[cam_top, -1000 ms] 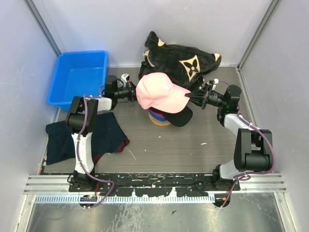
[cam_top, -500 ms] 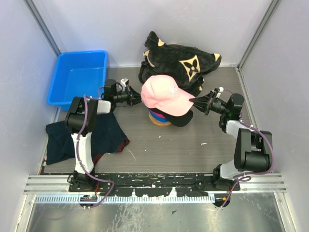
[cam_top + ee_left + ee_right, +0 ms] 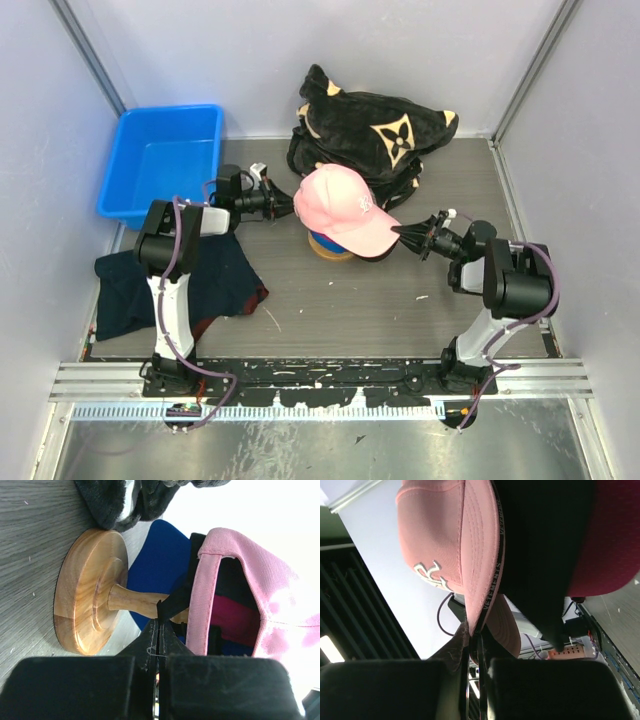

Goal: Stack the hats

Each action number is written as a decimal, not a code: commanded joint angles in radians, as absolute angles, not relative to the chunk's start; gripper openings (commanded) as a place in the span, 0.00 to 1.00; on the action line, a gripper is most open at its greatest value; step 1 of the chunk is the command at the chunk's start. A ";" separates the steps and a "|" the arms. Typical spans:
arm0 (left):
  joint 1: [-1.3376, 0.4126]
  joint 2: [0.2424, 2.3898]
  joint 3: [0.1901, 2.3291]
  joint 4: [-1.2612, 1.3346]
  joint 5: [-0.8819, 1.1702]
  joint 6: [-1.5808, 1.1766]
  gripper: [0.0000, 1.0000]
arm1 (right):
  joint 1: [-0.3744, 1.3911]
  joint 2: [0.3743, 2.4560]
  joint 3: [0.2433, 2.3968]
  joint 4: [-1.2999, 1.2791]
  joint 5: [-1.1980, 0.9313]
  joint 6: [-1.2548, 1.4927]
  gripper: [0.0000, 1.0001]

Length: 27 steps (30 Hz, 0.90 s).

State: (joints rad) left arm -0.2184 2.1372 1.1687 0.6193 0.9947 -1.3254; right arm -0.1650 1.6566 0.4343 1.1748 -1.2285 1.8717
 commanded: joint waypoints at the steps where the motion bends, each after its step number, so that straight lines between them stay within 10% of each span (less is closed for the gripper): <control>1: -0.194 2.122 1.137 0.513 0.979 -1.243 0.02 | -0.178 1.786 0.388 1.439 -1.233 1.962 0.01; 13: -0.137 2.098 1.103 0.429 0.983 -1.174 0.02 | -0.209 1.891 0.458 1.480 -1.258 1.933 0.04; 27: -0.161 2.081 1.122 0.435 0.992 -1.199 0.02 | -0.241 1.887 0.626 1.317 -1.245 1.812 0.32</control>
State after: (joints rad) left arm -0.1757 2.0968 1.1381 0.4889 1.0306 -1.2190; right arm -0.2291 1.8988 0.5549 1.3716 -1.2621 1.8858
